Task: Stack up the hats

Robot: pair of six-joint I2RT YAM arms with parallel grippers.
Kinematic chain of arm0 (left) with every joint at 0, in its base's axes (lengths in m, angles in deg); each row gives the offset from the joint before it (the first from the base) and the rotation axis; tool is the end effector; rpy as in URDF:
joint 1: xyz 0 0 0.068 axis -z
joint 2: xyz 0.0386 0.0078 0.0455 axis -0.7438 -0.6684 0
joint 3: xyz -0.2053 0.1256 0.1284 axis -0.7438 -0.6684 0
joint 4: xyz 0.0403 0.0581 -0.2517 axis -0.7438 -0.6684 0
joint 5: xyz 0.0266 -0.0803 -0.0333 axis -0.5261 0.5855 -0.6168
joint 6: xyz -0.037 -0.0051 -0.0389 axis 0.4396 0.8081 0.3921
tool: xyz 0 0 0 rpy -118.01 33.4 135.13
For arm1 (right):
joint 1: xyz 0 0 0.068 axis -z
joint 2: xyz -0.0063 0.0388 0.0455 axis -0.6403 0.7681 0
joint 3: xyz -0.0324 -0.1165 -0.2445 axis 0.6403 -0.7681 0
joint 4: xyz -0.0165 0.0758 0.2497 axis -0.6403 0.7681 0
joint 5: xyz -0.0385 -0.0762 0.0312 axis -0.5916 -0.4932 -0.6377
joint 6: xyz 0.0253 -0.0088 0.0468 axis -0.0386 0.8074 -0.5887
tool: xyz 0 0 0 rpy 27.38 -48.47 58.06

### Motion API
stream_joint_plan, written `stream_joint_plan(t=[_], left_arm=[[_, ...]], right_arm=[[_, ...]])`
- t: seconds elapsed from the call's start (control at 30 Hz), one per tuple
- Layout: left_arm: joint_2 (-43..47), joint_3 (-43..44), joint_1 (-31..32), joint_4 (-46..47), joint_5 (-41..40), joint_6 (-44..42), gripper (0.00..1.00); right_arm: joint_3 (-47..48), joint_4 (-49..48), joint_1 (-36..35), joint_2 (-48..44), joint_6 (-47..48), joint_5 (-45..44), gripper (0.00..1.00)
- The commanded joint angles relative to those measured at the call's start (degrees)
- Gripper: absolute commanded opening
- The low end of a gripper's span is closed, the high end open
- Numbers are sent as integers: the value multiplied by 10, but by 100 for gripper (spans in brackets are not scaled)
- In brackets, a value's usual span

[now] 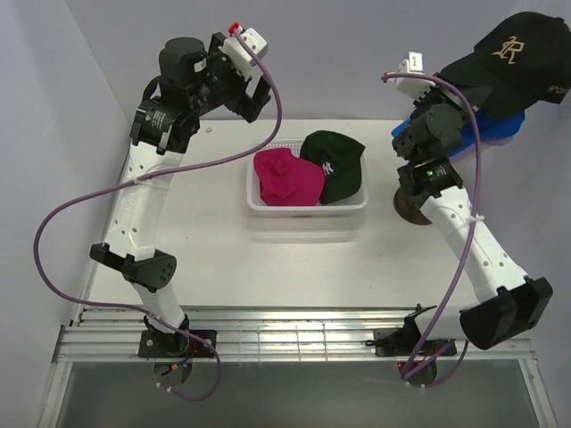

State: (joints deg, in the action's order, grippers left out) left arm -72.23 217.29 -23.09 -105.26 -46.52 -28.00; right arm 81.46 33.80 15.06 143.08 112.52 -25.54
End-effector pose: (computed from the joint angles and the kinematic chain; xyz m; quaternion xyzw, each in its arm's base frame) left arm 0.3007 -0.1492 0.5465 0.3799 0.6765 -0.1047 0.6221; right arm 0.2522 0.0806 0.5057 -0.1088 0.6103 -0.6418 0.4514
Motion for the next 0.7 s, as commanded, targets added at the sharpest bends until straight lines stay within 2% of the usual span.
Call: stream_joint_plan(t=[0.0,0.3,0.67], left_arm=[[41,-11,-1,-7,10,2,98],[38,-15,-1,-8,16,2,98],[28,-13,-1,-8,24,5,98]], right_arm=[[12,72,1,5,-77,-5,8],[-18,141,-23,-4,-122,-43,8],[-56,142,-79,-24,-101,-103,8]])
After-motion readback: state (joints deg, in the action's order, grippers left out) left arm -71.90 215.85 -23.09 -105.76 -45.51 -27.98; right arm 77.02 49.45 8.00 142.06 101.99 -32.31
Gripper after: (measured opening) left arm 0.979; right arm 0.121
